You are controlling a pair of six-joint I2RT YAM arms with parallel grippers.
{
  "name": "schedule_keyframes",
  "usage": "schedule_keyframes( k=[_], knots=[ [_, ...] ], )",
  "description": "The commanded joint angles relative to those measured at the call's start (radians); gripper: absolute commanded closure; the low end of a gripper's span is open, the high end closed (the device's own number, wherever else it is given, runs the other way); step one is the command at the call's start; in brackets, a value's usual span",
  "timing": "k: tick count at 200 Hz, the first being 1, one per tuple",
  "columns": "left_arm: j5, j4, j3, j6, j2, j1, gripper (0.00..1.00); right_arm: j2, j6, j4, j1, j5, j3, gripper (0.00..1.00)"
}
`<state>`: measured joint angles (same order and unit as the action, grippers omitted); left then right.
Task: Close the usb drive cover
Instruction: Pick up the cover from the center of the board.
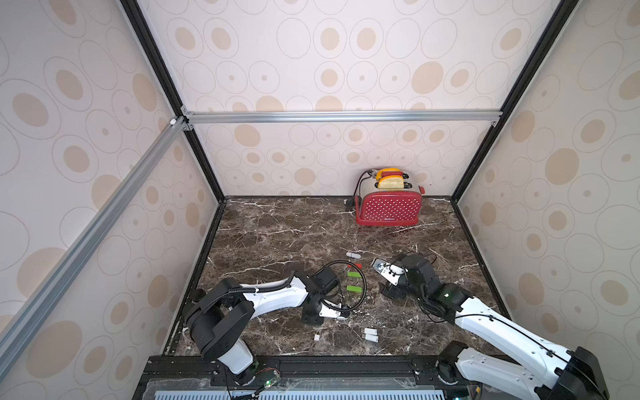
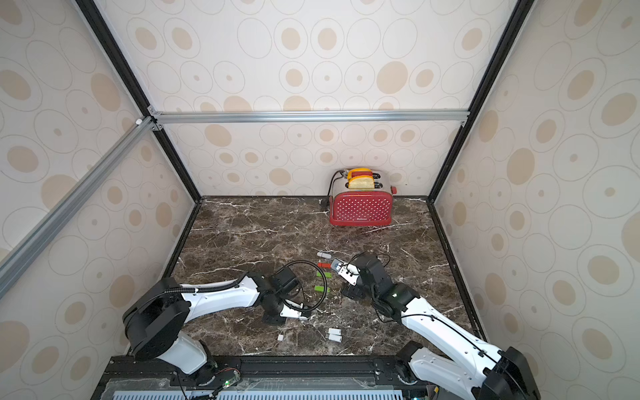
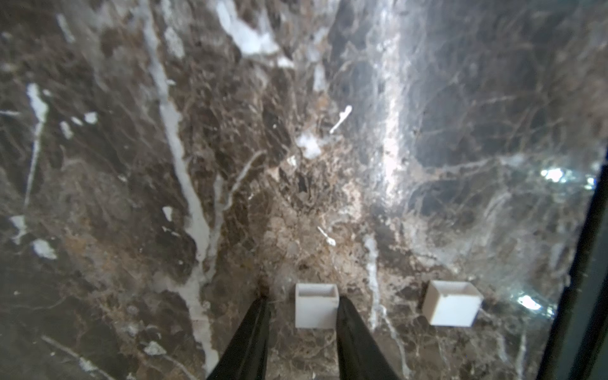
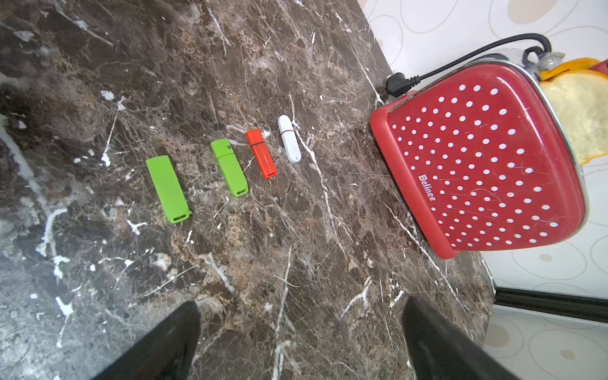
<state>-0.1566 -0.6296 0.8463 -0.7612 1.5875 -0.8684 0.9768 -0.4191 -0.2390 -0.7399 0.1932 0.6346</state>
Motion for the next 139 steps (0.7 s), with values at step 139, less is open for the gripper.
schedule_keyframes(
  k=[139],
  knots=[
    [-0.017, 0.013, -0.016, -0.091, 0.051, 0.008, 0.8, -0.024, 0.0, 0.0, 0.002, 0.002, -0.003, 0.0]
  ],
)
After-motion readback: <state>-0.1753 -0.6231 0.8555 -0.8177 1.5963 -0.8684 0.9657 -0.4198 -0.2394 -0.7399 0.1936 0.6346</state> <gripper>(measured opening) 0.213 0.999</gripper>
